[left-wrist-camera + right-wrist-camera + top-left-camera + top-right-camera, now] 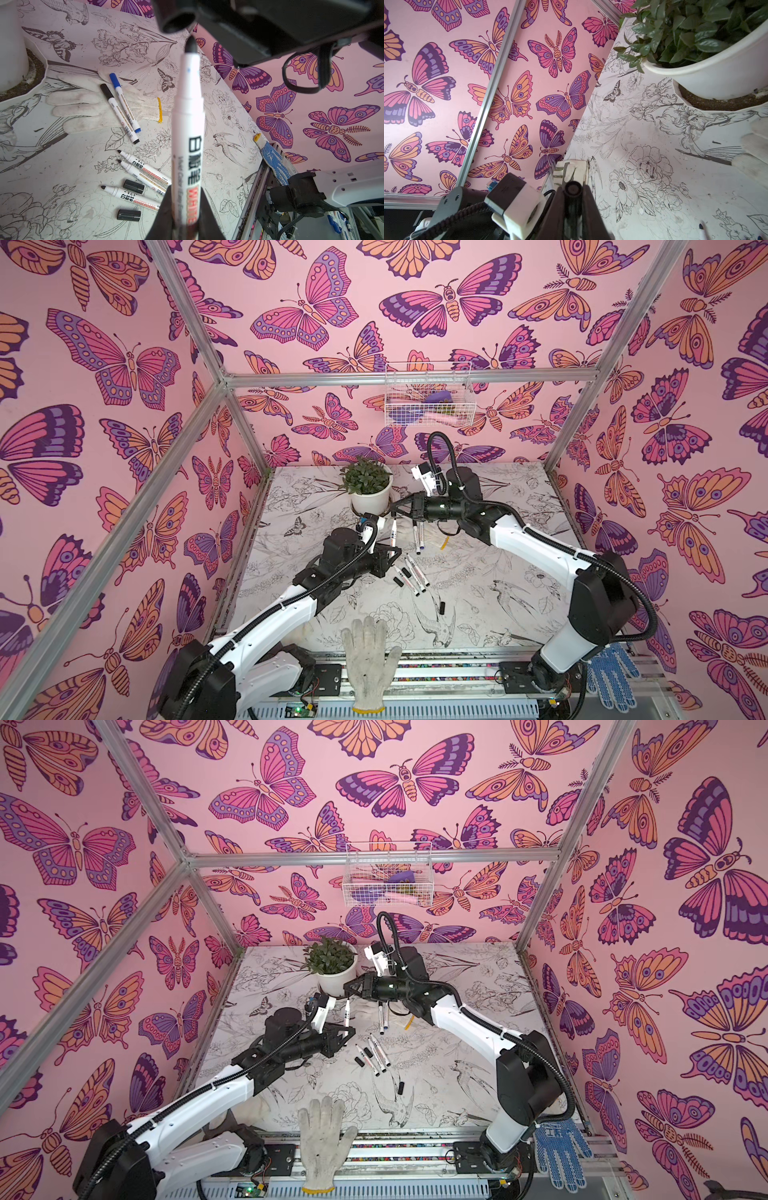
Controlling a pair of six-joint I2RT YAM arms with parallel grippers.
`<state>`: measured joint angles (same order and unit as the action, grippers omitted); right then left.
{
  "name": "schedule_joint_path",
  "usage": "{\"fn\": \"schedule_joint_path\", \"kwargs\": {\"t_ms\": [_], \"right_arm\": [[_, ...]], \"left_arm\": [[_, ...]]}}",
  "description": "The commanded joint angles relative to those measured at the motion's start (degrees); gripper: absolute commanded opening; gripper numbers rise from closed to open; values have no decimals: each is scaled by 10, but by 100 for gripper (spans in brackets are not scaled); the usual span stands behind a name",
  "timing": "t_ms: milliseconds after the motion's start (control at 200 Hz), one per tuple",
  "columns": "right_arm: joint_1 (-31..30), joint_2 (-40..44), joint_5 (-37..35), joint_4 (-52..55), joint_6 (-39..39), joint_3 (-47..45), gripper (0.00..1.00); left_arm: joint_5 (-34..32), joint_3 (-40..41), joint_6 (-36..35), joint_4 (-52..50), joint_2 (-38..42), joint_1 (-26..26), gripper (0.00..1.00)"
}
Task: Insert pens into pen caps
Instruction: Put on the pen cap to the pen.
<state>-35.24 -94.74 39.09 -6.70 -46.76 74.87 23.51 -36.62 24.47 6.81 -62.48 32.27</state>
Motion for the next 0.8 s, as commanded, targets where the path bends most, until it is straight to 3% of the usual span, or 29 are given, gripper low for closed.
{"fn": "schedule_joint_path", "kwargs": {"t_ms": [0, 416, 796], "right_arm": [[0, 20, 14, -16, -3, -4, 0], [0, 28, 15, 6, 19, -13, 0], [-2, 61, 9, 63, 87, -23, 0]], "left_arm": [[-9, -8, -5, 20, 0, 1, 0], [-17, -6, 0, 30, 1, 1, 0], [9, -22, 54, 120, -46, -8, 0]]}}
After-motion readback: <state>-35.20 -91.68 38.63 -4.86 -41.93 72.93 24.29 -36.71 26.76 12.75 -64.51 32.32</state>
